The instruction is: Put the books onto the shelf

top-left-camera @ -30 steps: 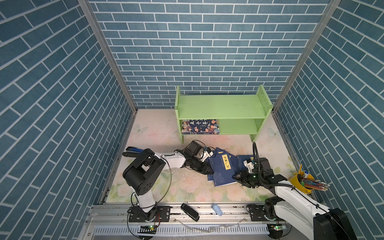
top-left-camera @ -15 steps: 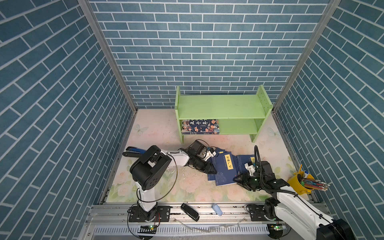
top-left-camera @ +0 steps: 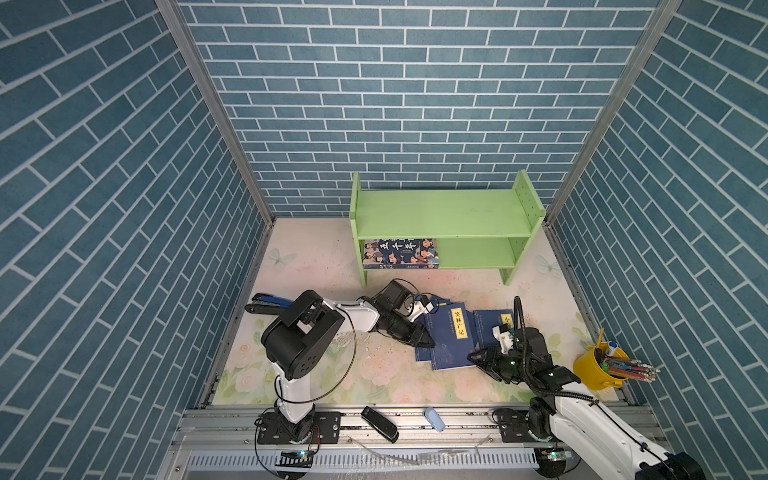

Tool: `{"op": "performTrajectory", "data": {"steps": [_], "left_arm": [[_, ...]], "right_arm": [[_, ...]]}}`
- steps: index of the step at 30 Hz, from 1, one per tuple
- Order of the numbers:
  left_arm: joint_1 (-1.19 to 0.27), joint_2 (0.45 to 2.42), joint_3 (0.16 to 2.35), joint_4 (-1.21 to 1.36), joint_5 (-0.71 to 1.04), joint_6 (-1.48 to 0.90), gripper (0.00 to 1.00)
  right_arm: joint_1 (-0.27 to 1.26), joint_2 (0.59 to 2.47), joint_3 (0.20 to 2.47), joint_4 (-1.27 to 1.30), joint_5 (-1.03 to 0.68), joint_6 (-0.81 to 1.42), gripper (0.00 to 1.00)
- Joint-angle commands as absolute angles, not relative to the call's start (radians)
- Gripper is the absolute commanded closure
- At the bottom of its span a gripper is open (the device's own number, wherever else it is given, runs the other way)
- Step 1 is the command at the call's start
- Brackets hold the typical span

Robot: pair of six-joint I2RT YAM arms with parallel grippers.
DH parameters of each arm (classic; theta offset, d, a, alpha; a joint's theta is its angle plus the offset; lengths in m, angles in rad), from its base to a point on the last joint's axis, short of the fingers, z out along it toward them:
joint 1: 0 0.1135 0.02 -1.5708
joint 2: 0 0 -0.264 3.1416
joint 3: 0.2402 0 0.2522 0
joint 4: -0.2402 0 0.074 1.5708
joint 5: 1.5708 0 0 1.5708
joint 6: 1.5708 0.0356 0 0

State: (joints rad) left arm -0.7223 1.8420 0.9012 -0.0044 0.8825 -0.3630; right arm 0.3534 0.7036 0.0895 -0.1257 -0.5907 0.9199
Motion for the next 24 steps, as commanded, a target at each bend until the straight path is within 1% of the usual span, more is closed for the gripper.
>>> {"op": "performTrajectory", "data": {"steps": [1,3,5,7,9,11,14,21,24], "left_arm": [[-0.729,1.855,0.891,-0.013,0.872,-0.353,0.61],[-0.729,1.855,0.89,-0.018,0.871,-0.349,0.61],[-0.73,1.847,0.885,-0.017,0.868,-0.349,0.61],[-0.729,1.84,0.882,-0.017,0.872,-0.348,0.61],[-0.73,1.836,0.884,-0.018,0.877,-0.347,0.61],[-0.729,1.832,0.885,-0.023,0.882,-0.343,0.61],[-0.729,1.816,0.885,-0.038,0.888,-0.325,0.6],[-0.724,1.701,0.901,-0.173,0.914,-0.214,0.55],[-0.707,1.617,0.897,-0.231,0.916,-0.164,0.51]], "right_arm": [[0.357,0.687,0.091,-0.092,-0.578,0.953,0.68],[0.358,0.684,0.092,-0.094,-0.578,0.953,0.7],[0.357,0.68,0.087,-0.076,-0.581,0.959,0.75],[0.358,0.681,0.083,-0.045,-0.592,0.969,0.83],[0.357,0.681,0.087,-0.044,-0.599,0.97,0.86],[0.357,0.681,0.089,-0.047,-0.604,0.97,0.93],[0.357,0.669,0.088,-0.059,-0.616,0.97,1.0],[0.357,0.586,0.142,-0.161,-0.634,0.961,1.0],[0.357,0.556,0.185,-0.209,-0.66,0.948,1.0]]}}
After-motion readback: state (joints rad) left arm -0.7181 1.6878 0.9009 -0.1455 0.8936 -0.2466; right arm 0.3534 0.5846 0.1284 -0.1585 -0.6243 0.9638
